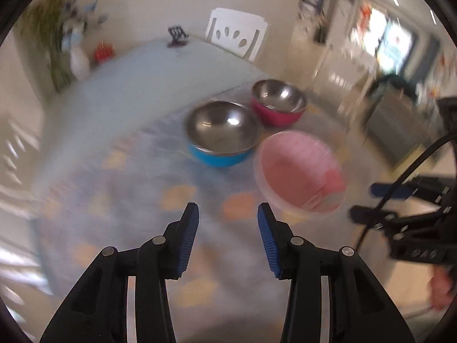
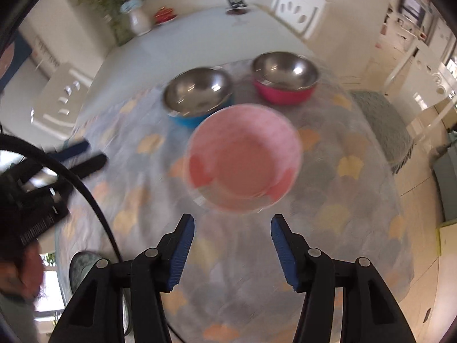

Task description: Organize plates and bowls

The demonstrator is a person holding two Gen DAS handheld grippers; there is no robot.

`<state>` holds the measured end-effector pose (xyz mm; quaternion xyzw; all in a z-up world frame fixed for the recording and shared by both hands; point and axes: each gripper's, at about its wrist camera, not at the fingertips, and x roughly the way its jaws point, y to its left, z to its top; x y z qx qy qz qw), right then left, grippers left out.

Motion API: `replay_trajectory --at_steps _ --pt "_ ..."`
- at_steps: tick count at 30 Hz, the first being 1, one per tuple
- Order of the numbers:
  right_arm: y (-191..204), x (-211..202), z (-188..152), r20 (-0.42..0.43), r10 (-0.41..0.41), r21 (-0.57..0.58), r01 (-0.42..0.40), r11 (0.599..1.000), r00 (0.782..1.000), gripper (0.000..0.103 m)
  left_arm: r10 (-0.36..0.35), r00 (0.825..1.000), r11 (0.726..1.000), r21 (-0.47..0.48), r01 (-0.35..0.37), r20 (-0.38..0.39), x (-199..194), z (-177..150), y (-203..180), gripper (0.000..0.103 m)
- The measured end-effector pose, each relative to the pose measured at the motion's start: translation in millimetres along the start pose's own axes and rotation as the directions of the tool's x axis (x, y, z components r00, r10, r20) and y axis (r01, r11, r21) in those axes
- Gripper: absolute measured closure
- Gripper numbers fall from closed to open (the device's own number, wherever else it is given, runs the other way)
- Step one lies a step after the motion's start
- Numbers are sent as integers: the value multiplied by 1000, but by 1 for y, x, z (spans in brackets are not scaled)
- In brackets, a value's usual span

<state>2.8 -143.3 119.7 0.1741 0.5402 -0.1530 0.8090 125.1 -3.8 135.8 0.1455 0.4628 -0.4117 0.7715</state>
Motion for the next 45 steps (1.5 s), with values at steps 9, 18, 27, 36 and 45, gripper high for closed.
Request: replay_trajectory --at_steps 9,18,27,36,45 --pt "-58 39 31 -74 83 -96 -89 991 994 49 -102 995 886 -456 87 -10 47 -16 -8 52" --pt "-77 86 66 -180 148 -231 -188 955 972 49 13 999 835 -550 -35 -43 73 -6 -29 40" --pt "-75 112 74 -200 185 -246 -232 941 962 52 -18 996 777 -628 -38 -83 98 -19 -25 85" --pt "-76 134 72 -251 227 -182 -276 944 941 79 -14 998 791 -611 -31 -68 99 -22 -29 92" --pt "-70 129 66 -234 228 -187 -274 943 945 93 14 999 818 -574 -34 -40 88 -24 -40 92"
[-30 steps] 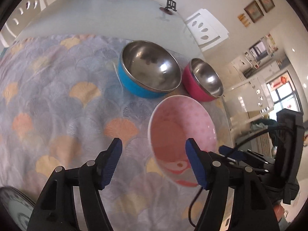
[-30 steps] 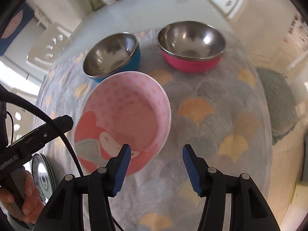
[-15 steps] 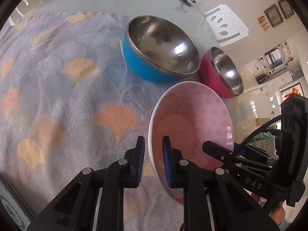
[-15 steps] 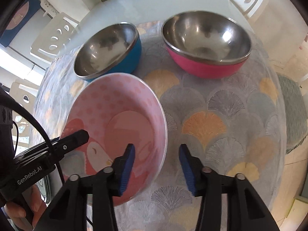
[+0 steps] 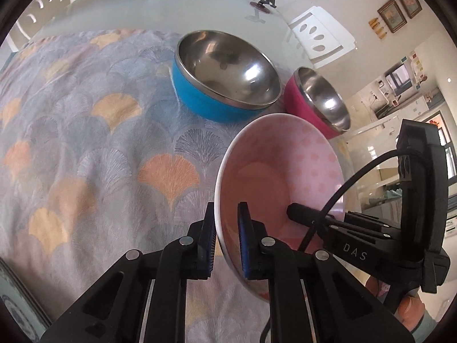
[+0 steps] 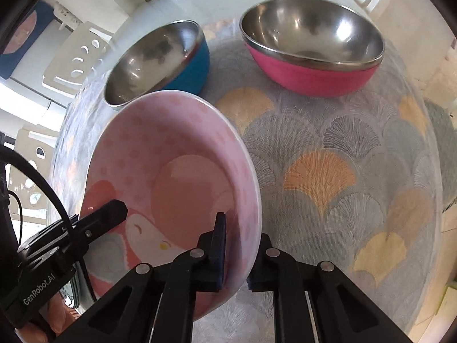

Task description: Organize plates and bowls

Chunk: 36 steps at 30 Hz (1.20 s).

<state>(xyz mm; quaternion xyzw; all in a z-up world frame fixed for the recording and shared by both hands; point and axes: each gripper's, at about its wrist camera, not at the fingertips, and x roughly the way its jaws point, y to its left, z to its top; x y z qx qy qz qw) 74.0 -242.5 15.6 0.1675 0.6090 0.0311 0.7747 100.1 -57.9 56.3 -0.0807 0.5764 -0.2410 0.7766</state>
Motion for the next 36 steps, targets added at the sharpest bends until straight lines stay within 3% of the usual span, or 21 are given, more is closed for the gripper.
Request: replay_trajectory --at_steps 4,12,17,27,31,36 --pt "9 -21 -11 -1 51 23 -51 998 999 92 -15 1000 1000 -2 15 18 -28 -7 -3 92" --pt "50 -83 -48 69 60 13 -61 998 996 92 -20 994 1000 6 19 110 -106 -32 -11 92" --pt "70 -99 -77 58 39 7 -39 999 998 91 -33 995 999 -2 34 94 -125 -58 -6 92" --pt "71 -74 -142 -45 -31 33 32 999 998 91 -50 998 998 -35 49 -33 -103 -121 13 92" --pt "58 -46 -157 -103 -35 57 41 998 994 91 -9 997 1000 -4 9 -80 -84 -134 9 92" --pt "46 -33 -164 -117 -49 71 58 996 992 91 -12 993 1000 5 13 -116 -67 -140 9 92"
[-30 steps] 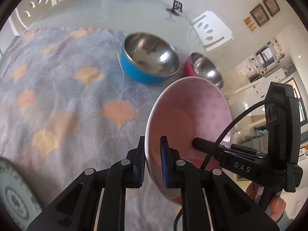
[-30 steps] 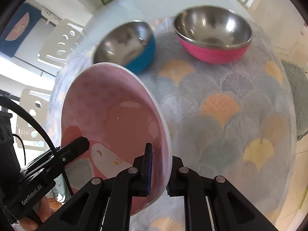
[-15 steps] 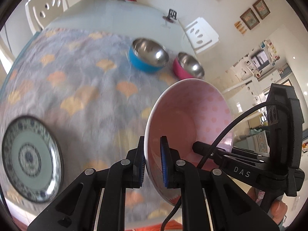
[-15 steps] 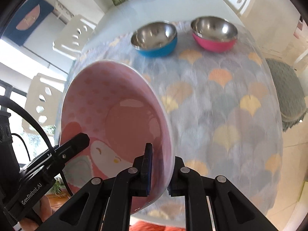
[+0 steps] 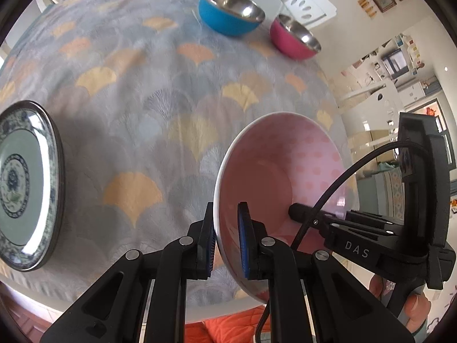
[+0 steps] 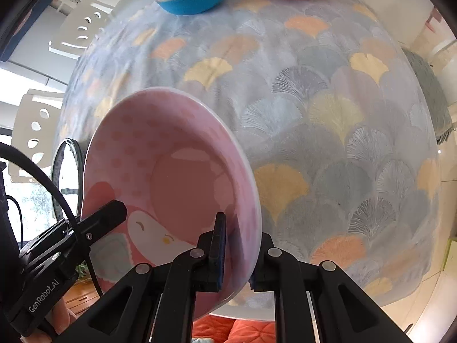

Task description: Organize plates and bowls

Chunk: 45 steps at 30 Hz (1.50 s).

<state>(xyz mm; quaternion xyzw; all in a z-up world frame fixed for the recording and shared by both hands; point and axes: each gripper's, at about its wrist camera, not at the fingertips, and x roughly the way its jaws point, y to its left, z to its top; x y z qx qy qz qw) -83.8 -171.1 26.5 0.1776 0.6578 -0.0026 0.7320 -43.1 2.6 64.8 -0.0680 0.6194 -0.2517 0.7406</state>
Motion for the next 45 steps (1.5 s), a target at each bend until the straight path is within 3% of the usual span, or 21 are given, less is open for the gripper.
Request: replay_trajectory --at_steps 6,13,23,28,33,36,37,41,45 --pt "-10 4 1 9 -11 1 11 1000 1000 91 18 1000 1000 5 -18 1 7 3 -3 92" --pt "-20 -23 -1 96 -5 4 5 1000 995 91 60 994 998 3 -60 93 -12 8 7 92" --pt "-15 -79 -25 211 19 0 -19 1000 977 91 61 975 997 32 -69 212 -74 -1 13 92" --pt "-5 -119 -25 301 57 -7 -58 998 952 90 32 959 996 74 -54 281 -104 11 1 91" --pt "3 -148 -6 355 107 -26 -104 994 929 89 -15 939 993 117 -27 344 -126 47 -17 91" --pt "7 -149 19 354 131 -32 -128 991 926 56 -21 934 994 111 -20 357 -128 75 -18 83" --pt "7 -149 29 362 128 -28 -127 992 924 50 -15 934 995 101 -22 356 -126 87 -16 70" --pt "10 -142 70 363 139 -44 -133 990 921 50 -17 937 999 48 1 348 -114 132 -5 58" --pt "7 -121 121 322 149 -29 -148 989 935 50 -39 956 999 -6 42 292 -87 178 11 57"
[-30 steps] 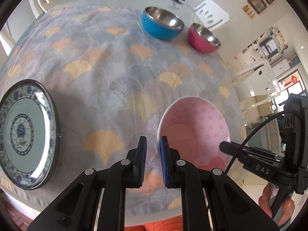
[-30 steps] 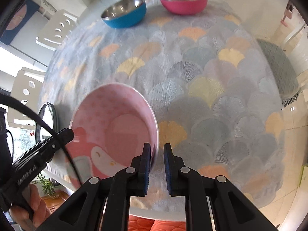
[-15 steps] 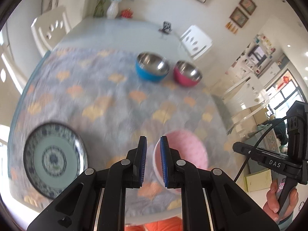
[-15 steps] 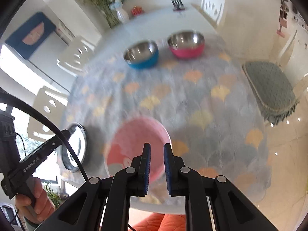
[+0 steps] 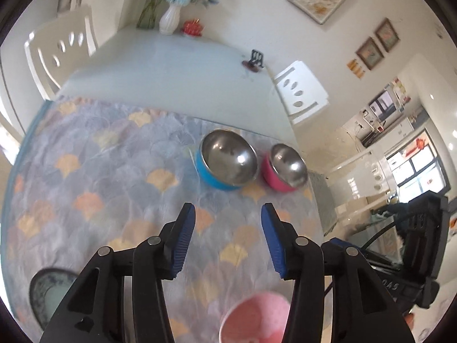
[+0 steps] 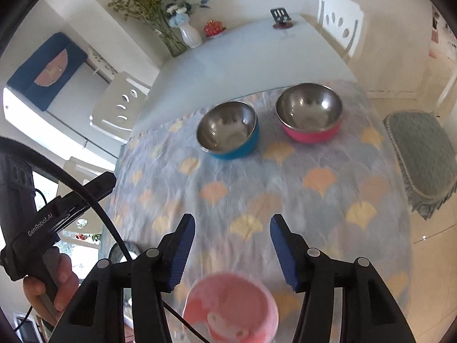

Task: Organize plates and bowls
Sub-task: 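Close both tools on the rim of the blue steel bowl, then carry the blue steel bowl with both tools and lower it into the pink bowl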

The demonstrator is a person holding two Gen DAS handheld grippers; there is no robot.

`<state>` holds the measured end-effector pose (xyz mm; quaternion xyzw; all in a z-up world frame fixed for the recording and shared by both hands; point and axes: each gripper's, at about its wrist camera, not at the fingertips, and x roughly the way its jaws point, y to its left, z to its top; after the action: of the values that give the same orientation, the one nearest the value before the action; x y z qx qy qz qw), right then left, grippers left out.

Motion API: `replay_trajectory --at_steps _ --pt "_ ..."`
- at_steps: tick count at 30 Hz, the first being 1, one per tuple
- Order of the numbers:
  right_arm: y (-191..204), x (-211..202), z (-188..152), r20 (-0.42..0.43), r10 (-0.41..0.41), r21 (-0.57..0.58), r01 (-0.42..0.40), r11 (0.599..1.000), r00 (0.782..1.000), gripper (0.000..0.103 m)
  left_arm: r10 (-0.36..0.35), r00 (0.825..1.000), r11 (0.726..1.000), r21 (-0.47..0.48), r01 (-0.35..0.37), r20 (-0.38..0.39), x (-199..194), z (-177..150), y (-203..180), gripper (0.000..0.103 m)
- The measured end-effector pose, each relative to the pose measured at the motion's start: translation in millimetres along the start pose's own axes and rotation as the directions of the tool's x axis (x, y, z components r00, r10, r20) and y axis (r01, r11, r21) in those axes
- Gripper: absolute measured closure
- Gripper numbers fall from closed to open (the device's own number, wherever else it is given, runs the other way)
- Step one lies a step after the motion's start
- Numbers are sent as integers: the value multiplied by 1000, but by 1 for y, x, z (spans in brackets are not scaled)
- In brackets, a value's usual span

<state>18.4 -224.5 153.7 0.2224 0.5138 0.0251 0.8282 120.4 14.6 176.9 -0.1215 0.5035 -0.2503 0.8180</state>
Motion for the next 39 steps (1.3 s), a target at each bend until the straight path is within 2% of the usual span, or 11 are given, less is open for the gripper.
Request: replay_trajectory --at_steps 8,15,17,21,24,25,27,29,31,39 --pt "-17 79 64 -87 -19 4 19 1000 996 50 12 995 1000 -10 -13 -99 86 44 14 57" --pt "-28 135 90 -160 -5 15 8 1000 987 50 19 986 998 -57 -29 -165 145 56 30 60" --pt "-32 147 94 -177 -2 21 6 1000 984 50 22 983 997 -70 -35 -182 159 57 35 64" --pt "-38 165 101 -196 14 30 -8 1000 981 50 31 978 995 -86 -49 -207 175 57 43 65" --pt "-40 174 105 -206 14 29 -9 1000 978 50 30 975 994 -95 -53 -222 184 56 48 69" --pt "-41 177 106 -212 18 30 -12 999 977 50 30 974 994 -97 -53 -226 186 56 49 73" --pt "-41 182 107 -218 21 27 -16 1000 976 56 21 972 994 -103 -46 -233 189 55 51 77" --pt "-40 185 109 -222 28 23 -23 999 975 66 8 972 994 -106 -33 -233 191 55 51 84" --pt "-37 186 110 -217 35 20 -31 999 976 74 7 973 994 -100 -31 -229 192 56 49 85" --pt "-31 185 111 -213 -8 -25 3 1000 977 78 12 974 995 -89 -33 -227 186 56 46 85"
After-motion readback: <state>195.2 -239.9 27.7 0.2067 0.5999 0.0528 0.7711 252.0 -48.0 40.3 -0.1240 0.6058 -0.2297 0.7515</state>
